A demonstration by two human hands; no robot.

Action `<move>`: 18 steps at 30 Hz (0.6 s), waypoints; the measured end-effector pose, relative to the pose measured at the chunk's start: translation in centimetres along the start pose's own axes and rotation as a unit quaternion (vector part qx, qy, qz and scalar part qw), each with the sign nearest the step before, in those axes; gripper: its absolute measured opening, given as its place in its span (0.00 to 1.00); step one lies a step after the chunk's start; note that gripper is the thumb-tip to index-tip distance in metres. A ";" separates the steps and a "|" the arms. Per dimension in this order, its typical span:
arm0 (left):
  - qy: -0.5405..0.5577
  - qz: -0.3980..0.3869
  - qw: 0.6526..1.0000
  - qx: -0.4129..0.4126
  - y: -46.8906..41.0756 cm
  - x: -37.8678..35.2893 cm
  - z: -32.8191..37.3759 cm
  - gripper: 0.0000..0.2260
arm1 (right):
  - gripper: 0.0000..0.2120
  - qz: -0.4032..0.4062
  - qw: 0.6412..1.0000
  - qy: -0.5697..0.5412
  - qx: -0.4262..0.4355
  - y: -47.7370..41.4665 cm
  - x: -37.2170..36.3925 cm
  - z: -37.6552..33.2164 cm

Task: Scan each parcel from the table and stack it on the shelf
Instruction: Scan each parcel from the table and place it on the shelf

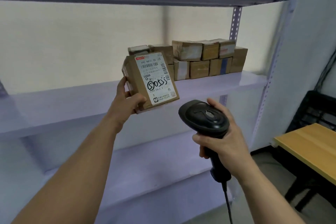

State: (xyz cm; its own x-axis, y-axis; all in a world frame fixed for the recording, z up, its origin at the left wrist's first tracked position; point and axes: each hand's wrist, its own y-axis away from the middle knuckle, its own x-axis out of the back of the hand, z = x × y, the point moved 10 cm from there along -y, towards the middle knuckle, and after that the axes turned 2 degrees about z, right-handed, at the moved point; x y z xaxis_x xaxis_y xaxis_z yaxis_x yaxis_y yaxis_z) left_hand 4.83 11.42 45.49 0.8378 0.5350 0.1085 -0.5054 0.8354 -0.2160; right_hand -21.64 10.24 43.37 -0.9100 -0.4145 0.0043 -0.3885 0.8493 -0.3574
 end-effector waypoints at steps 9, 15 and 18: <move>-0.038 0.054 0.997 0.030 -7.1 10.9 -1.3 0.20 | 0.40 -0.010 1.000 0.016 0.004 -4.3 -7.7 1.6; -0.096 0.075 0.992 0.044 -11.4 14.9 -3.5 0.23 | 0.41 -0.001 1.000 -0.001 -0.015 -6.5 -10.6 3.9; -0.145 0.100 0.983 0.053 -12.7 16.1 -4.7 0.31 | 0.41 0.004 1.000 0.003 -0.022 -7.3 -11.8 4.9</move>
State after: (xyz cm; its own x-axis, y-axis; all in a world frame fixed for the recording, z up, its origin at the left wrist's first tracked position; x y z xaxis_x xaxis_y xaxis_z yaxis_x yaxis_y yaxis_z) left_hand 25.71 8.87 45.39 0.6332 0.6906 0.3494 -0.6854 0.7100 -0.1613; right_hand -7.33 7.39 41.38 -0.9136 -0.4065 0.0072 -0.3878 0.8659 -0.3160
